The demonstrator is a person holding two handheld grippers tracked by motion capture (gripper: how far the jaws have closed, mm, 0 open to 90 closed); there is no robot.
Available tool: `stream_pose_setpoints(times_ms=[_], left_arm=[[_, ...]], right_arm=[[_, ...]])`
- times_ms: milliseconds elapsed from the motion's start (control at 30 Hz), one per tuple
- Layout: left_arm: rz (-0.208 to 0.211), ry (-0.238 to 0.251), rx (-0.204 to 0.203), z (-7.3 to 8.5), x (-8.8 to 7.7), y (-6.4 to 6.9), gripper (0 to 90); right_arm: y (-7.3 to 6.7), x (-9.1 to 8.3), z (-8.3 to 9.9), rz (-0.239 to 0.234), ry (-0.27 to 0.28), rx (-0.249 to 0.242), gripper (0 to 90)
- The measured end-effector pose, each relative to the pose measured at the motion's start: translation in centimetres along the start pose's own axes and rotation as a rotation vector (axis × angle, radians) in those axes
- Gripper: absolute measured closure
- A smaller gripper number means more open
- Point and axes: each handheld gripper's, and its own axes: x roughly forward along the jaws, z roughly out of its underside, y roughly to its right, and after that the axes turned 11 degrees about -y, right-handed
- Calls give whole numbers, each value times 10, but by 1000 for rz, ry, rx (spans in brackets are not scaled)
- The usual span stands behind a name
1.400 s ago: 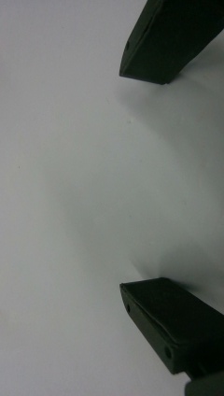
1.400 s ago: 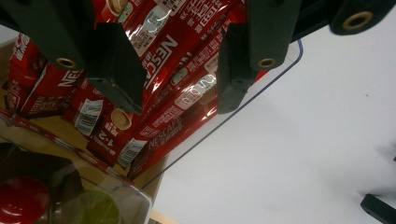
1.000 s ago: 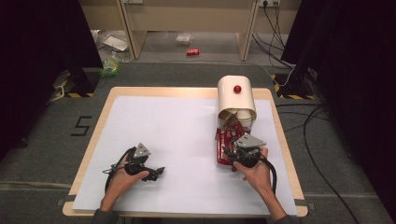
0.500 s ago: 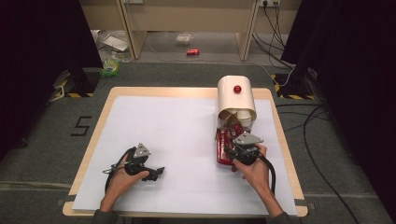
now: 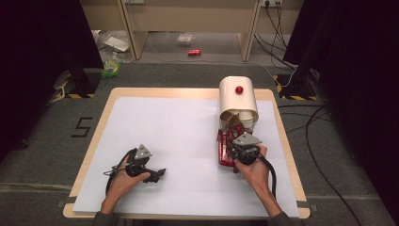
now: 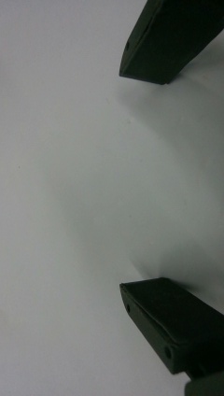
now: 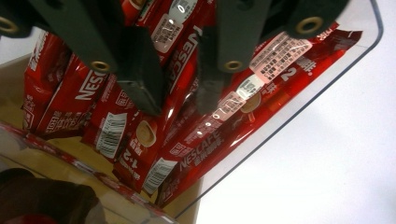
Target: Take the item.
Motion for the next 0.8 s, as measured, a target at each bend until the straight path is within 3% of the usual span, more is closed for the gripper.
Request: stream_pose_setpoints(times_ms=[200,367,500,567,700,733,800], left_arm=[[1,-1,0,0,0,0,0],[1,-1,0,0,0,0,0],[1,-1,0,0,0,0,0],[1,-1,0,0,0,0,0],[1,-1,0,0,0,0,0],[1,-1,0,0,0,0,0],[1,-1,0,0,0,0,0]], right_arm=[[4,-3,2,-27,19,18,817],[2,-15,0,-61,18,-36,858],[-3,-26,-1,-44,11,-93,859],[-3,-29,0,-44,10,-100,860],[2,-38,8,-60,14,-92,862],[5,-43,11,-86,23,-70,862],[6,-47,13,-79,24,-75,862]])
